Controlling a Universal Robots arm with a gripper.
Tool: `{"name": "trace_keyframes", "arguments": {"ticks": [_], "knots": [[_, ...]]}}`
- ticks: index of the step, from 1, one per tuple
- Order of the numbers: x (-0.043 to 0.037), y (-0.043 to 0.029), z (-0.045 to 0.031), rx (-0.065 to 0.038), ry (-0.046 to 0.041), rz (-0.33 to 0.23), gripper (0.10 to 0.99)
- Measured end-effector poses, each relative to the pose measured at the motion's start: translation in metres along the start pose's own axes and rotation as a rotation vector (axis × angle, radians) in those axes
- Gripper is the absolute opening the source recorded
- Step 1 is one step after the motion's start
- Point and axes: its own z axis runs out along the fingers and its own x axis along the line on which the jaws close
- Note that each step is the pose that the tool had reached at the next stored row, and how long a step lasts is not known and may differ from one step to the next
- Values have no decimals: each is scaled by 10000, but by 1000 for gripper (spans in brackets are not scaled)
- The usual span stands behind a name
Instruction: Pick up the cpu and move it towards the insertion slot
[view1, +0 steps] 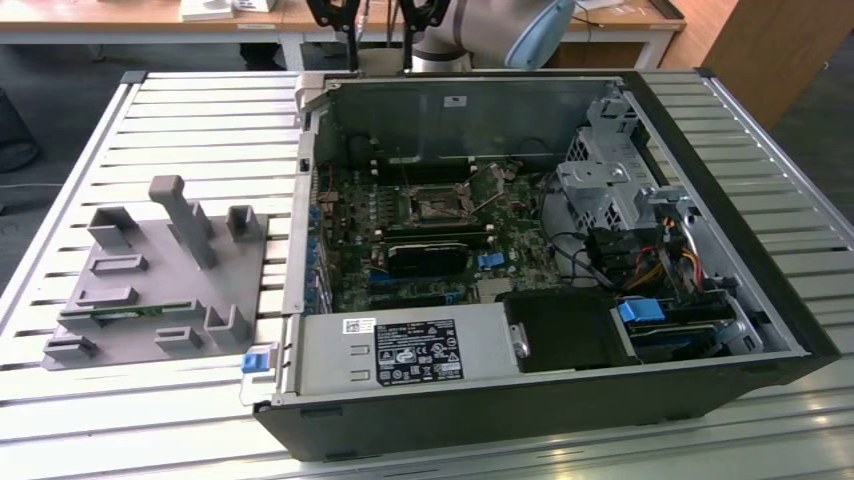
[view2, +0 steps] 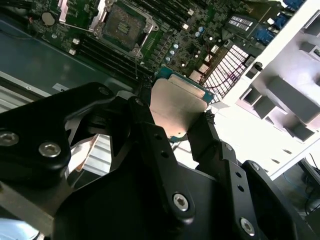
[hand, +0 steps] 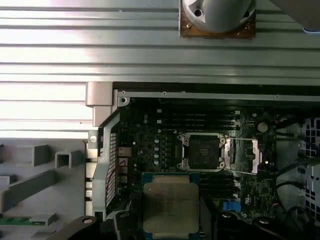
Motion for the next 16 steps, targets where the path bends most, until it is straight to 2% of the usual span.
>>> {"name": "trace_keyframes", "arguments": {"ticks": [6,16], "knots": [[-72,60,4,1,1,0,541],[-195,203,18,0,0,1,541]]}}
